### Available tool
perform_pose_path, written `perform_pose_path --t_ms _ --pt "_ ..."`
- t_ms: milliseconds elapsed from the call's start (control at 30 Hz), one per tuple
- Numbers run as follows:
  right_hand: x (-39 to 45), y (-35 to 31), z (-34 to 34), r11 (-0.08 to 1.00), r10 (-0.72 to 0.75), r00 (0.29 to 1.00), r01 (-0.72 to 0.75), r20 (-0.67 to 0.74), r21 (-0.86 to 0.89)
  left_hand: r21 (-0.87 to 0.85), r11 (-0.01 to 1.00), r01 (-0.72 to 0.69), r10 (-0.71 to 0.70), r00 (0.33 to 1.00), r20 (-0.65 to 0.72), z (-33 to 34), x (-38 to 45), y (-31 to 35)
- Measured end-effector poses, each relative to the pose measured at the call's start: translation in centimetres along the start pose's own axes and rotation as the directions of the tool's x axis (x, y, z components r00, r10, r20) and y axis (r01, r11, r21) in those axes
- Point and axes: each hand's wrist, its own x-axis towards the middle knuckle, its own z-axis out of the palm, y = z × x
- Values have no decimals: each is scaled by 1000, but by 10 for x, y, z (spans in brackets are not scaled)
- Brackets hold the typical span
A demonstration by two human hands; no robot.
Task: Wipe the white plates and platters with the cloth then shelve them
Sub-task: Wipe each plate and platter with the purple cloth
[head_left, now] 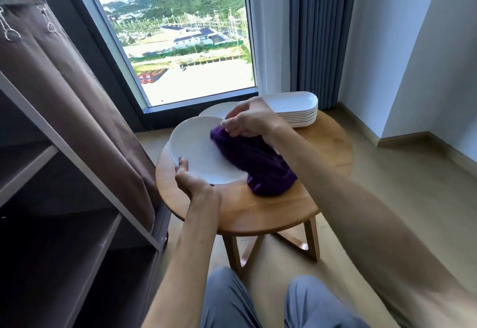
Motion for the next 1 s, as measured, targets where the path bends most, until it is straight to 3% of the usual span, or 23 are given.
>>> perform_pose_path --t_ms 33,100,133,200,233,333,400,567,633,667,733,833,900,1000 --pt "-2 3 1 999 -7 999 5 -50 -47 -44 999 8 -8 1000 0 1 -1 -1" --pt "-6 17 -3 985 -28 959 -23 -283 -172 -115 993 -8 7 1000 -6 1 0 -1" --pt "-8 28 -4 991 26 952 -64 -306 -115 -148 989 -9 10 1000 2 1 -1 -1" --pt "-18 46 6 964 156 983 -130 -101 230 -192 981 1 8 999 45 4 -5 -1" --pt "-23 54 17 901 177 984 -166 11 402 -194 981 -1 16 997 76 7 -9 -2" --pt "-25 68 43 643 295 952 -257 76 721 -114 991 -72 90 981 170 15 -19 -3" --pt "-23 72 46 544 294 952 -236 81 805 -17 987 -159 158 961 228 15 -22 4" --pt "-12 63 23 592 185 982 -77 -43 802 253 945 -206 80 898 433 10 0 59" --pt "-9 54 26 554 200 977 -46 -79 831 274 929 -249 98 880 465 16 -2 64" --pt "-7 52 31 517 218 971 -26 -102 855 238 921 -309 178 876 449 19 -10 58" --pt "-6 50 46 424 261 960 -19 -103 905 237 848 -474 367 848 383 20 -31 32" --pt "-11 51 62 293 314 949 -67 -30 954 302 713 -633 518 766 381 24 -44 11" --pt "-14 52 59 276 336 941 -75 -23 958 380 626 -682 496 723 481 30 -26 32" --pt "-12 53 49 310 316 948 -68 -35 948 520 390 -760 254 632 732 42 0 82"
